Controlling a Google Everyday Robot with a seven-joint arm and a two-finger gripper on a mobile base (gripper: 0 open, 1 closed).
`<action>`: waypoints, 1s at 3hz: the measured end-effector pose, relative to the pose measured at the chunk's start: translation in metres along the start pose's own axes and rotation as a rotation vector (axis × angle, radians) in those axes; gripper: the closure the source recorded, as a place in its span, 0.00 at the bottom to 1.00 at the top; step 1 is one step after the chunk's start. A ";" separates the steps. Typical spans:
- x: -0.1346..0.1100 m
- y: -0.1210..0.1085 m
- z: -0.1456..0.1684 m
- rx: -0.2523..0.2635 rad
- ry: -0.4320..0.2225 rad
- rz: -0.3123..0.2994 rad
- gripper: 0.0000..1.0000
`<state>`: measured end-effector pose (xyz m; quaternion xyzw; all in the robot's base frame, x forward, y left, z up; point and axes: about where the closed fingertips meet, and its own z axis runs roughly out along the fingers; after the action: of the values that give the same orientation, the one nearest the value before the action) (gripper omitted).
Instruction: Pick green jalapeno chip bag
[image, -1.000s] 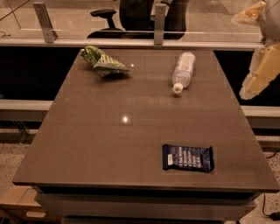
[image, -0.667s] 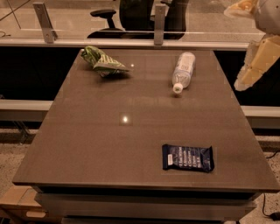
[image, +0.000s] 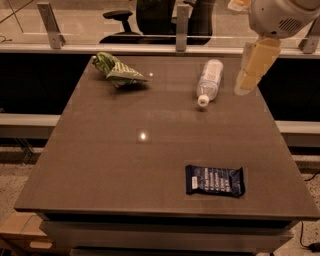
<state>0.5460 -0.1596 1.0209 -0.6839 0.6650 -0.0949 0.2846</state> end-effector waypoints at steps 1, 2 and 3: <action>0.011 -0.003 0.001 0.017 0.045 -0.001 0.00; 0.009 -0.003 0.001 0.017 0.040 -0.002 0.00; 0.006 -0.015 0.010 0.048 0.007 -0.029 0.00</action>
Offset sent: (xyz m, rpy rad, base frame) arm 0.0055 -0.0105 -0.0029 -0.0399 -0.0161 -0.0291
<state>0.5647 -0.1638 1.0186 -0.6860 0.6537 -0.1172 0.2972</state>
